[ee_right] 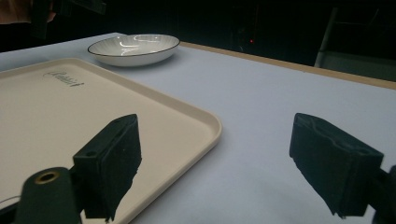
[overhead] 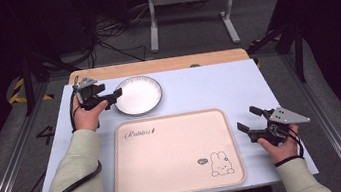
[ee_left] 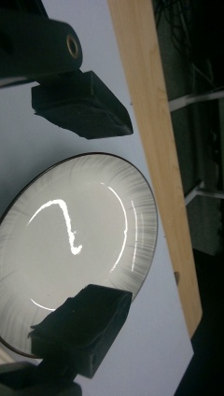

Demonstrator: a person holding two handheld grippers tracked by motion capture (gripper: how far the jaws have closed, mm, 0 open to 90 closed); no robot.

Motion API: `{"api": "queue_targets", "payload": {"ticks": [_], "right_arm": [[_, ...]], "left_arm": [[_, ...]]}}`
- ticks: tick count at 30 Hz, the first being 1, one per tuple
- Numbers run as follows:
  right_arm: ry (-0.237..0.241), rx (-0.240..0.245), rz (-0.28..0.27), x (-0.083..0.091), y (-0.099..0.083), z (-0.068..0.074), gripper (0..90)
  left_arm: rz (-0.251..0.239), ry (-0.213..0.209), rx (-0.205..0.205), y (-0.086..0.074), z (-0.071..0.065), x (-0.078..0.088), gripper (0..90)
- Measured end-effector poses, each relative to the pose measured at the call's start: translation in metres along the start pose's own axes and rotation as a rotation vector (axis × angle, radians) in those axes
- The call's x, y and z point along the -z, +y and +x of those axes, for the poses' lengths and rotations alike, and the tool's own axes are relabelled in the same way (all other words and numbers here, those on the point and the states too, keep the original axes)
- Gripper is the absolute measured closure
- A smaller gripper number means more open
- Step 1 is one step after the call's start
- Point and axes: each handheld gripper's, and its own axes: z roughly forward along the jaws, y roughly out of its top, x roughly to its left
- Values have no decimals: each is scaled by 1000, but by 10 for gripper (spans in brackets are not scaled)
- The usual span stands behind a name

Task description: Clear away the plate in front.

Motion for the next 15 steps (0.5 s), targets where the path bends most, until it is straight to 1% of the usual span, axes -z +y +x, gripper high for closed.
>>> {"api": "queue_targets", "payload": {"ticks": [2, 3, 4, 5, 6, 7, 9, 10, 13, 14, 15], "right_arm": [[0, 1, 2, 0, 0, 0, 172], [1, 2, 2, 0, 0, 0, 173], [4, 2, 0, 0, 0, 0, 181], [6, 3, 2, 0, 0, 0, 184], [7, 5, 2, 0, 0, 0, 185], [6, 5, 3, 0, 0, 0, 185], [6, 6, 2, 0, 0, 0, 185], [7, 4, 2, 0, 0, 0, 184], [9, 2, 0, 0, 0, 0, 183], [10, 1, 0, 0, 0, 0, 183], [10, 0, -1, 0, 0, 0, 184]], "left_arm": [[20, 4, 6, -1, 1, -2, 190], [33, 6, 18, -1, 1, -3, 197], [33, 16, 15, -2, 2, -3, 246], [26, 18, 20, -2, 3, -3, 277], [25, 9, 40, -3, 5, -4, 280], [36, 8, 51, -4, 7, -5, 279], [55, 12, 53, -5, 9, -8, 278], [59, 7, 57, -5, 11, -8, 278], [68, -17, 107, -7, 12, -11, 278], [67, -28, 129, -7, 14, -11, 276], [62, -33, 142, -9, 14, -12, 276]]}}
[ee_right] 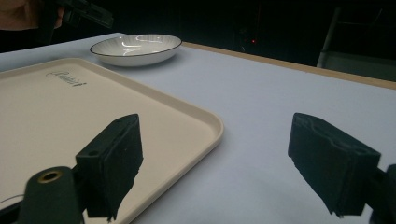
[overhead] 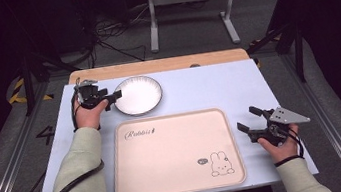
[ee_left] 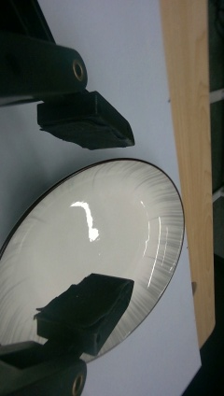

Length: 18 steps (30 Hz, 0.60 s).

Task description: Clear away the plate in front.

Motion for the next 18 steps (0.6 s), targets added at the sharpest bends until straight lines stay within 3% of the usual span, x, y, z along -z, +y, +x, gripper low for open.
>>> {"api": "queue_targets", "payload": {"ticks": [3, 9, 12, 18], "right_arm": [[0, 0, 0, 0, 0, 0, 184], [3, 4, 1, 0, 0, 0, 183], [4, 4, 0, 0, 0, 0, 184], [8, 5, 1, 0, 0, 0, 189]], "left_arm": [[28, 25, -10, -3, 1, -4, 277], [43, 52, 16, -9, 5, -8, 295], [27, 45, 37, -10, 9, -7, 327], [73, 60, 57, -16, 11, -15, 353]]}}
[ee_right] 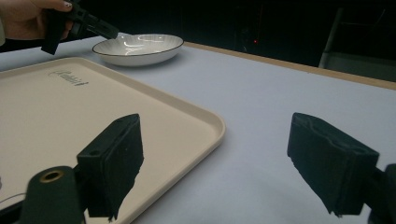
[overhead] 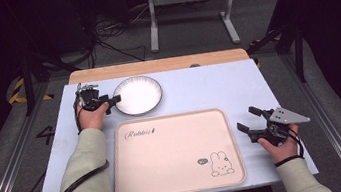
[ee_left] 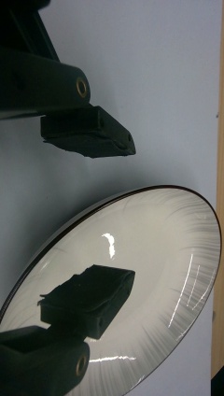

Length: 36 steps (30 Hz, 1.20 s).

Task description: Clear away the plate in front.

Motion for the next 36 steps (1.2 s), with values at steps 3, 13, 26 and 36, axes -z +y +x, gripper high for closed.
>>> {"api": "queue_targets", "payload": {"ticks": [3, 13, 26, 36], "right_arm": [[-1, -1, 2, 0, 0, 0, 189], [-1, -6, 3, 0, 0, 0, 191], [-5, -2, 5, 0, 0, 1, 191], [-8, 5, 12, -1, 0, 1, 196]], "left_arm": [[3, 0, 18, -1, -1, -3, 355], [35, 2, 52, -2, -4, -10, 453], [99, 69, 82, 2, -15, -17, 645], [94, 60, 171, 3, -12, -17, 696]]}}
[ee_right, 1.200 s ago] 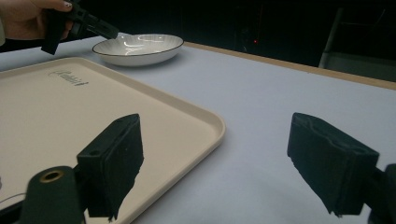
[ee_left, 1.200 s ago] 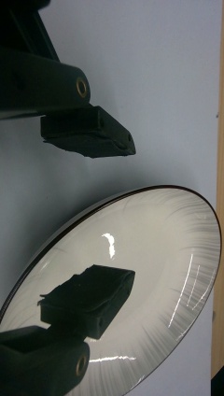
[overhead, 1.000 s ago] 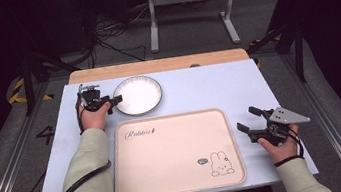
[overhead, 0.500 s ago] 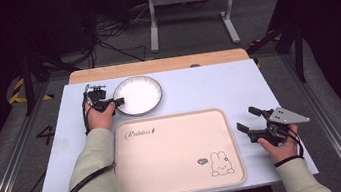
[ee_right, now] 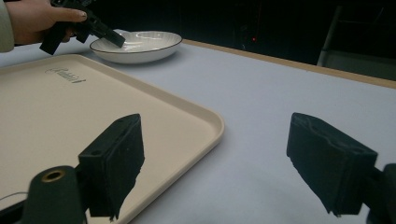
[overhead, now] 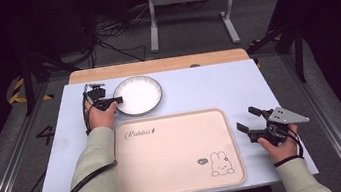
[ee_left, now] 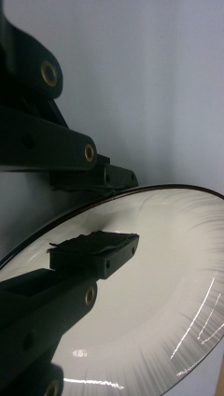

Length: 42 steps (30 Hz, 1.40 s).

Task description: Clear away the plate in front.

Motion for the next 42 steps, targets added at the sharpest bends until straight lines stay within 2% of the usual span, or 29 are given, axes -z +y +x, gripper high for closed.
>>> {"api": "queue_targets", "payload": {"ticks": [3, 5, 6, 7, 10, 15, 18, 25, 28, 30, 33, 34, 40, 42], "right_arm": [[-1, 0, 2, 0, 0, 0, 199], [-1, -1, 3, 0, 0, 0, 200], [-1, -1, 3, 0, 0, 0, 201], [-2, -1, 1, 0, 0, 0, 201], [-3, -3, 1, 0, 0, 0, 201], [-3, -5, 2, 0, 0, 0, 202], [-3, -6, 1, 0, 0, -1, 202], [-3, -8, -2, 0, 0, 0, 198], [-5, -9, -4, 0, 0, 0, 195], [-6, -10, -5, 0, 0, -1, 194], [-6, -13, -4, 0, 0, -1, 193], [-6, -13, -4, 0, 0, -1, 193], [-6, -13, -5, 0, 0, -1, 193], [-6, -14, -4, 0, 0, -1, 193]], "left_arm": [[-9, -4, 45, 0, 1, 0, 725], [-12, -18, 97, 0, 3, 1, 747], [-12, -18, 97, 0, 3, 1, 761], [-8, -37, 143, 1, 6, 2, 776], [-6, -54, 201, 2, 9, 2, 802], [-5, -52, 251, 4, 7, 4, 819], [-6, -42, 250, 6, 4, 7, 827], [-38, -25, 208, 14, -10, 14, 842], [-47, -45, 216, 18, -14, 18, 838], [-44, -43, 212, 20, -15, 19, 835], [-45, -31, 195, 25, -22, 23, 829], [-52, -22, 177, 26, -23, 25, 828], [-51, -6, 166, 29, -31, 31, 823], [-46, -3, 143, 31, -35, 35, 821]]}}
